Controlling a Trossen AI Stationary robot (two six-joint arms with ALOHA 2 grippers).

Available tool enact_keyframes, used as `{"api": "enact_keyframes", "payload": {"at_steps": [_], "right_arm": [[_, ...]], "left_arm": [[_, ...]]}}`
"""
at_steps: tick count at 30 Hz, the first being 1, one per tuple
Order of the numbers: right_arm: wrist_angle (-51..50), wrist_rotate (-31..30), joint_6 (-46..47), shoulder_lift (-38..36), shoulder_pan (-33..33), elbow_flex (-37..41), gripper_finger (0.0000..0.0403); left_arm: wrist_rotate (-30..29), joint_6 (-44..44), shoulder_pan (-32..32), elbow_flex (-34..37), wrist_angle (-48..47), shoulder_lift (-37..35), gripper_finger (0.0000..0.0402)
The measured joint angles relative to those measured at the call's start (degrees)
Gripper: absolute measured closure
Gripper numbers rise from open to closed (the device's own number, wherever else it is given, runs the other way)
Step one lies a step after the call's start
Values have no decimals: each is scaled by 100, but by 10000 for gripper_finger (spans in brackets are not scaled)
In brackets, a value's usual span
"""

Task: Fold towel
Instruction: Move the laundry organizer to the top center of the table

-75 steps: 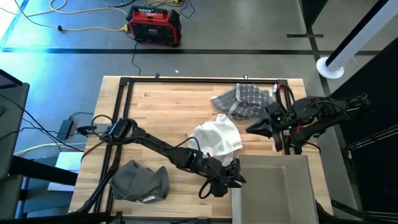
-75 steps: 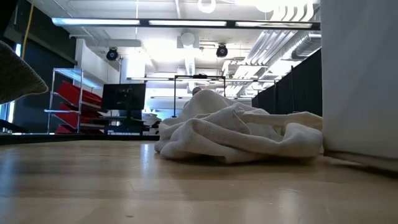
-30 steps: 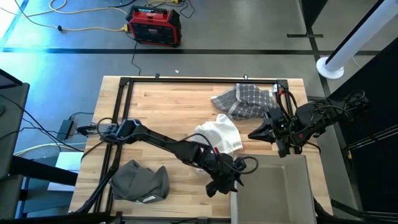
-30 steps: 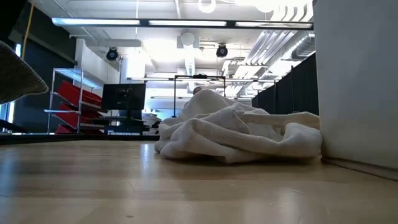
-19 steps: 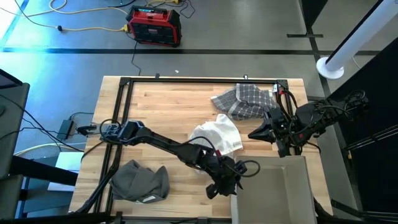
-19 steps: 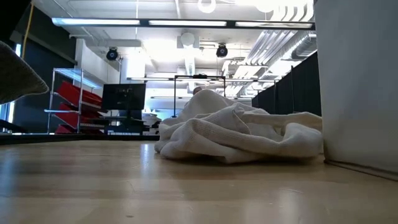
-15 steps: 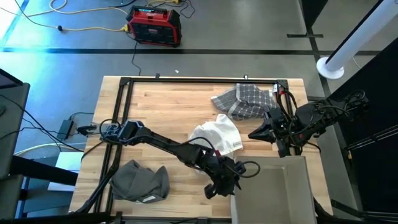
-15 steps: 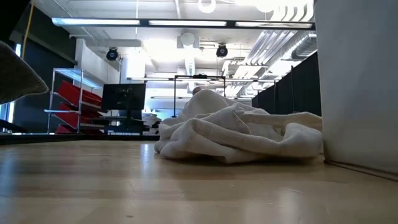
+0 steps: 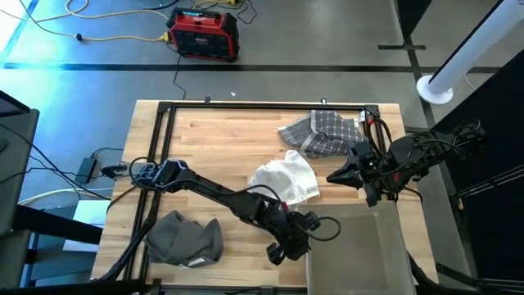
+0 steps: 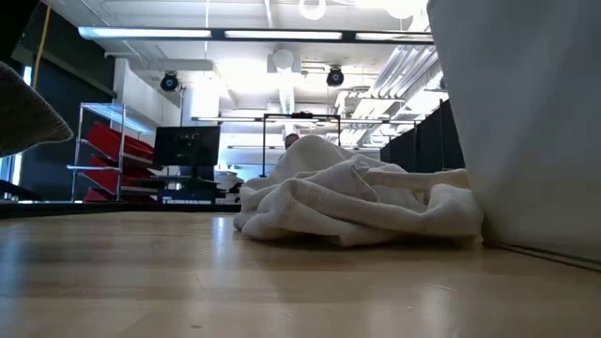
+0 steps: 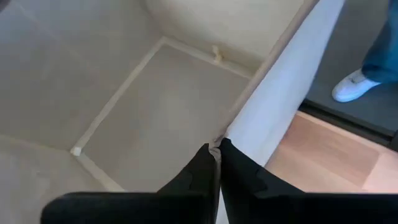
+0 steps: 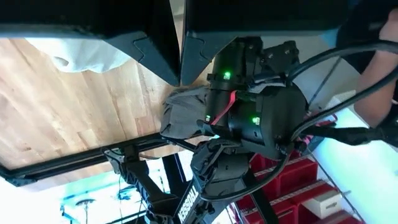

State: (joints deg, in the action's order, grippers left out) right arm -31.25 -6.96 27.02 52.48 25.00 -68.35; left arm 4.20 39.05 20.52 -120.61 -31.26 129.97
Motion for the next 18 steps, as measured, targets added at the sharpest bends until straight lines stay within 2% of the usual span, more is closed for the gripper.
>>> {"api": "enact_keyframes", "payload": {"at_steps": [5,12,15,18], "right_arm": [[308,55,-175,-402,138,2,402],[470,84,-936,-919,288,2,402],[354,116,-1144,-1070,304,2,402],[238,148,-1351,-1220,321,2,402]], "left_arm": [[-225,279,44,57,-127,-402,397],[-1236,513,63,12,-567,-1397,397],[-1853,522,73,12,-836,-1648,399],[-2210,538,74,21,-860,-1897,399]]}}
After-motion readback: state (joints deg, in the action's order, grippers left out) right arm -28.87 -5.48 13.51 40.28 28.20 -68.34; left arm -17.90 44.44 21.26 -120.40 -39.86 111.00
